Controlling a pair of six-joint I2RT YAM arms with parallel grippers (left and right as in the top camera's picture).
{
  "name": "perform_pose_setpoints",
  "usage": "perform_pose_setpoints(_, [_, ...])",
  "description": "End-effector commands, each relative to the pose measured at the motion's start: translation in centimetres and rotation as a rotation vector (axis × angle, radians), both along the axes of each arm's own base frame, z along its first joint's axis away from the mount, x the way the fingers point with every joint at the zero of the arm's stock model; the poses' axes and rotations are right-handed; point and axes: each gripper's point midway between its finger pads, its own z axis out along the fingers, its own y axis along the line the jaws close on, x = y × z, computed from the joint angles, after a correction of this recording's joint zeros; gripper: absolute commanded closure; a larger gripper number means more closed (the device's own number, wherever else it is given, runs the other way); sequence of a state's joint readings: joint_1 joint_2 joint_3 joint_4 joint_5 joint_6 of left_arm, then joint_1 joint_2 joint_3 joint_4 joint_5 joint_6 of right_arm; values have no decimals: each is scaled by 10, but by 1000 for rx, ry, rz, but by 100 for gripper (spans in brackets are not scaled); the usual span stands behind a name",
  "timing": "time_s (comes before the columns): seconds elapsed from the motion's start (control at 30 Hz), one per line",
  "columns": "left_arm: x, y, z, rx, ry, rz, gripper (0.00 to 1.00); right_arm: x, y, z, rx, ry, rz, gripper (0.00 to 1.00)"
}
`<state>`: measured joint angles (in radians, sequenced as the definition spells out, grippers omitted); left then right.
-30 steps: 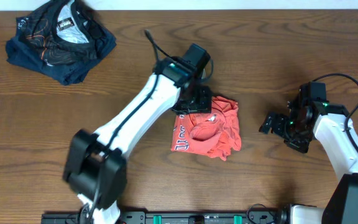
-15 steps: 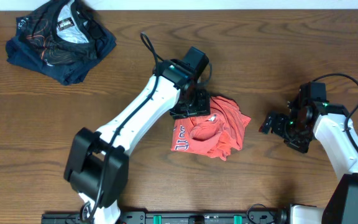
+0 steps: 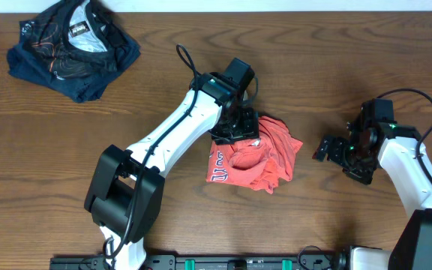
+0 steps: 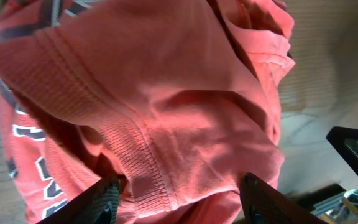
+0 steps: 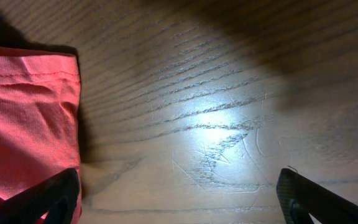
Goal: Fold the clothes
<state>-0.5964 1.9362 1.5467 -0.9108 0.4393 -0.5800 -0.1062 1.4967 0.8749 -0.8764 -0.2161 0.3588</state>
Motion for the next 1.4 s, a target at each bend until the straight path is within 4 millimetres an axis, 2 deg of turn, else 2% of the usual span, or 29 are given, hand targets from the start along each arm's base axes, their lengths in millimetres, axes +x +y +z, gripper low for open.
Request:
perform_pose_setpoints(0.0, [-4,-1,-11,1,44,2,36,-2,2,-1,-2,3,10,1])
perform_pose_setpoints(0.33, [-11,2,-27,42,117,38,37,-2,2,-1,-3,4,10,1])
perform_pose_setpoints(0.53, [-9,-4,-26,12,114,34,38,-2,2,-1,-3,3,10,1])
perform_pose_setpoints(0.6, [-8,-8,-24,-8,104,28,43,-2,2,-1,-3,1,10,1])
perform_pose_setpoints(0.9, [5,-20,-20,-63,51,22,78,-2,2,-1,-3,1,10,1])
perform_pose_setpoints(1.1, [9,-24,-15,-86,27,18,81,-1,1,-1,-8,0,9,1])
perform_pose_setpoints(1.27, [21,-42,5,-181,-73,-40,81,-1,1,-1,-11,-1,9,1])
perform_pose_setpoints(1.37, [27,-53,10,-214,-119,-53,81,0,1,-1,-11,-4,9,1])
